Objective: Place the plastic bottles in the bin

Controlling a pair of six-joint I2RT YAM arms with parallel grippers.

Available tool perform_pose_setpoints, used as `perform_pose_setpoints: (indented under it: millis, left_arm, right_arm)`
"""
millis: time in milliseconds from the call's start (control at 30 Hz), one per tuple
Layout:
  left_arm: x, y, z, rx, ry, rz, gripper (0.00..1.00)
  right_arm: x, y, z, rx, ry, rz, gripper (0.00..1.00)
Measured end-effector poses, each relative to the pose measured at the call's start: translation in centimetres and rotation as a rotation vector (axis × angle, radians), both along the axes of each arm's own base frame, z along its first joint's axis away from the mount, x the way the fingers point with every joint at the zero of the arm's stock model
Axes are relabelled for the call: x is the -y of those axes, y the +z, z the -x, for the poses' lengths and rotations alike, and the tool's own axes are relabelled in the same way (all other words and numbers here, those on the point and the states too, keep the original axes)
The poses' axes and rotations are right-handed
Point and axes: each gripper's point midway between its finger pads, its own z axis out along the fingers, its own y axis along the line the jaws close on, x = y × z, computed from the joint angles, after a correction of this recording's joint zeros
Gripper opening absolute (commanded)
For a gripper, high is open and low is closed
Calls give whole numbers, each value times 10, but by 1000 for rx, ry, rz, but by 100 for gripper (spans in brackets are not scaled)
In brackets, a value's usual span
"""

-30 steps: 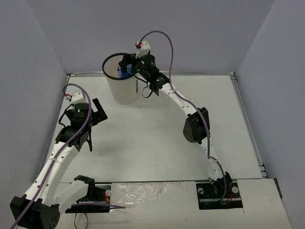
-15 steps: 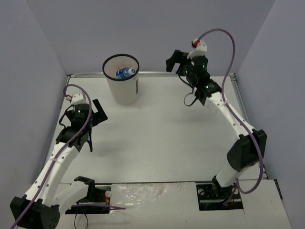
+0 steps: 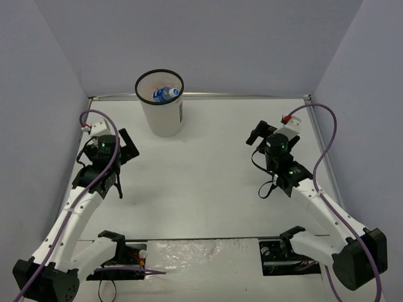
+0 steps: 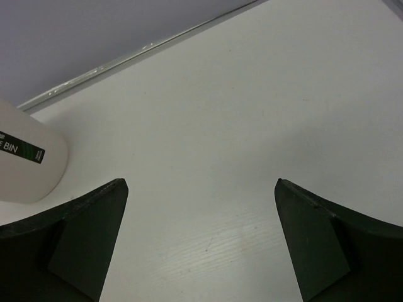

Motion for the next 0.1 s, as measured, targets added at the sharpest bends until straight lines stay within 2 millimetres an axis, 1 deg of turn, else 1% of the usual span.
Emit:
perform_pose_setpoints:
  millis: [100]
  left_arm:
    - [0,5,-4,-5,14,3,97]
  right_arm:
    - [9,9,7,38,-35,-19,100]
